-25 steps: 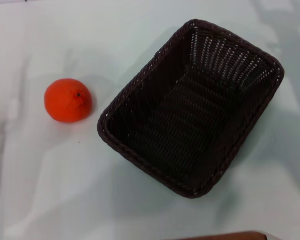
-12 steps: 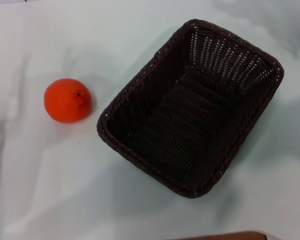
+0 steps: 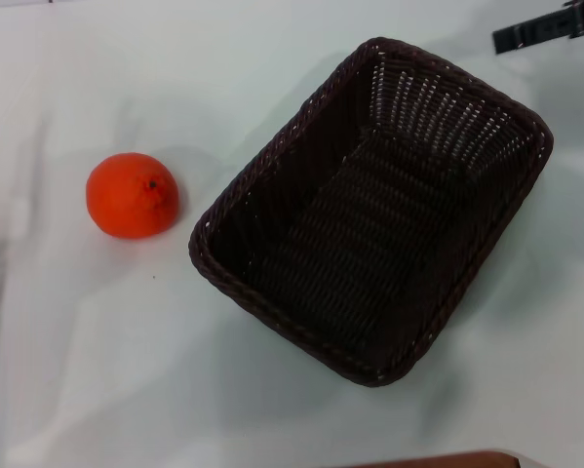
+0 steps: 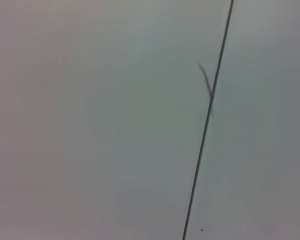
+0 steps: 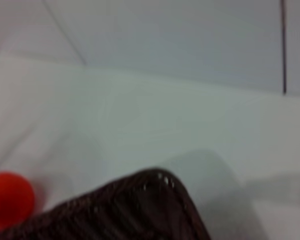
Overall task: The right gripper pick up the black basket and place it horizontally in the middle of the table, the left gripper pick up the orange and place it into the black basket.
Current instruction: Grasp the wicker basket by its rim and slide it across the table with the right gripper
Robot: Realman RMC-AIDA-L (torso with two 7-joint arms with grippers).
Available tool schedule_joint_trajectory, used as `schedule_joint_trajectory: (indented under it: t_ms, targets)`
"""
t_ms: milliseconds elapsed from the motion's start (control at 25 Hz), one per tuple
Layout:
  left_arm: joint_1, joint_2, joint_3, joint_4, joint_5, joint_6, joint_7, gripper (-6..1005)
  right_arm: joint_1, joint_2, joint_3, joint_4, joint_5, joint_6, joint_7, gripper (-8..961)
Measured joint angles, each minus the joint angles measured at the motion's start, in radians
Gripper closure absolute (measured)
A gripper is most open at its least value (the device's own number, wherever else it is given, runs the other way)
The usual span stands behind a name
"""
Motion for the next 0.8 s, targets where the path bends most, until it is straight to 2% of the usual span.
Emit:
schedule_joint_trajectory:
  t_ms: [160,400,440,480,520,600,800]
  targets:
    - [0.001,0.0,0.0,0.007,0.0,0.0,0.0,140,0.037,0.017,-0.079,0.057,-0.063,-0.038,0.013,9]
    - [0.004,-0.002,0.0,0.007,0.0,-0.001,0.0,140,0.05,0.039,-0.162,0.144,-0.085,-0.146,0.043,9]
    - [0.004,-0.002,0.0,0.007,0.0,-0.002,0.0,140,0.049,0.045,-0.175,0.148,-0.092,-0.162,0.048,9]
    - [0.006,-0.002,0.001,0.007,0.0,-0.003,0.0,140,0.048,0.06,-0.193,0.151,-0.112,-0.19,0.052,8]
    - [0.006,-0.003,0.001,0.007,0.0,-0.003,0.0,140,0.048,0.06,-0.193,0.151,-0.112,-0.19,0.052,8]
    - [0.007,-0.003,0.002,0.007,0.0,-0.004,0.0,139,0.047,0.074,-0.201,0.152,-0.132,-0.212,0.053,8]
    - [0.009,-0.003,0.0,0.007,0.0,-0.005,0.0,140,0.047,0.078,-0.206,0.165,-0.113,-0.228,0.041,84]
